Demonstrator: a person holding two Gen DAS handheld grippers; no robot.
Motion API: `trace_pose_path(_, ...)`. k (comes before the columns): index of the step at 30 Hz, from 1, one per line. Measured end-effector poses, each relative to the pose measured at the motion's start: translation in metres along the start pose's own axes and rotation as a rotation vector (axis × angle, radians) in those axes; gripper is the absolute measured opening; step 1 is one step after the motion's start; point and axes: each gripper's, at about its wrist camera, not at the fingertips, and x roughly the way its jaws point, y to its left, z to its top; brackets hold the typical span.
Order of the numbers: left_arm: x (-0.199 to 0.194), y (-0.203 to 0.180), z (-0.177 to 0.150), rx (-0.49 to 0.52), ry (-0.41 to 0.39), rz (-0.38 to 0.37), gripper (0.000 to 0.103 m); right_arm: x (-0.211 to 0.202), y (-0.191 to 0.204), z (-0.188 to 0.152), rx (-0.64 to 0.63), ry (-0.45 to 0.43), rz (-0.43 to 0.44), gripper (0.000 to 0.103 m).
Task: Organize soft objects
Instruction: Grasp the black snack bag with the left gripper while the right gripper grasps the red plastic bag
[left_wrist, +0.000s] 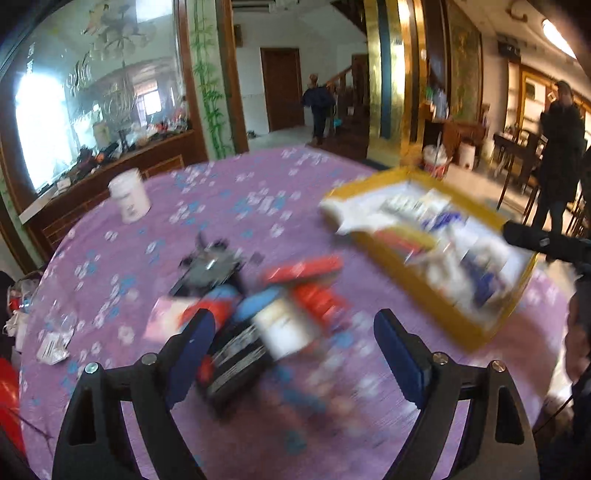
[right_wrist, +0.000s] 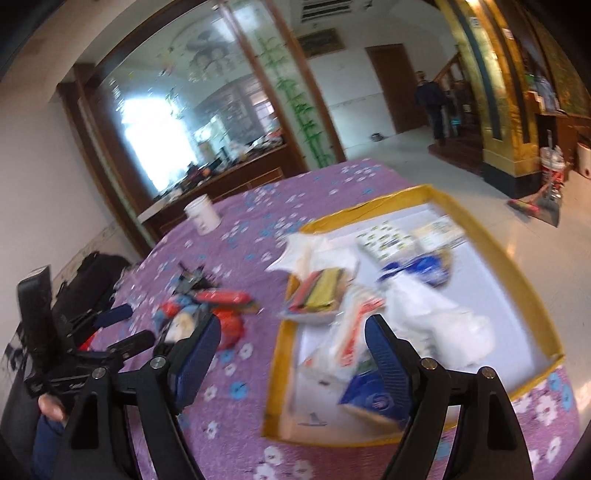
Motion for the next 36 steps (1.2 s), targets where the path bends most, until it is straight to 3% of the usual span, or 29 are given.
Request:
trace_pose_path(6, 0.029, 0.019, -0.019, 0.023, 0.064, 0.035, 0.087, 0.036, 0.045, -0.030, -0.137, 0.087, 0.076, 0.084)
trace_pose_path(10, 0.050, 0.018, -0.021, 0.046, 0.103, 0.085, 0.087, 0.048, 0.060, -0.041, -0.206, 0.089, 0.082, 0.084)
trace_pose_path(16, 0.070, 0.011, -0.025, 0.076, 0.164, 0.127, 0.087, 0.056, 0.053, -0.043, -0.185, 0.094, 0.102, 0.084)
trace_pose_path(17, 0.074, 0.007, -0.027, 0.093, 0.179, 0.134, 0.080, 0.057, 0.052, -0.043, -0.178, 0.098, 0.108, 0.084)
trace_pose_path(18, 0.074, 0.004, -0.028, 0.107, 0.184, 0.125, 0.066, 0.057, 0.051, -0.043, -0.173, 0.098, 0.111, 0.084)
trace_pose_path(20, 0.067, -0.001, -0.029, 0.117, 0.199, 0.063, 0.048, 0.055, 0.048, -0.043, -0.165, 0.094, 0.120, 0.084)
trace_pose_path(24, 0.043, -0.003, -0.035, 0.107, 0.214, -0.144, 0.049, 0.052, 0.045, -0.042, -0.150, 0.093, 0.141, 0.084)
trace_pose_path(26, 0.035, 0.001, -0.034, 0.085, 0.187, -0.189, 0.052, 0.053, 0.045, -0.041, -0.142, 0.092, 0.141, 0.084)
trace_pose_path(29, 0.036, 0.004, -0.030, 0.054, 0.172, -0.156, 0.075, 0.053, 0.045, -0.041, -0.138, 0.094, 0.139, 0.084)
trace_pose_path(31, 0.041, 0.004, -0.029, 0.050, 0.178, -0.119, 0.077, 0.053, 0.046, -0.041, -0.141, 0.096, 0.136, 0.084)
trace_pose_path(35, 0.050, 0.003, -0.027, 0.032, 0.181, -0.061, 0.075, 0.053, 0.049, -0.043, -0.155, 0.097, 0.119, 0.084)
trace_pose_path(36, 0.053, 0.004, -0.027, 0.036, 0.187, -0.058, 0.056, 0.053, 0.049, -0.043, -0.157, 0.097, 0.119, 0.084)
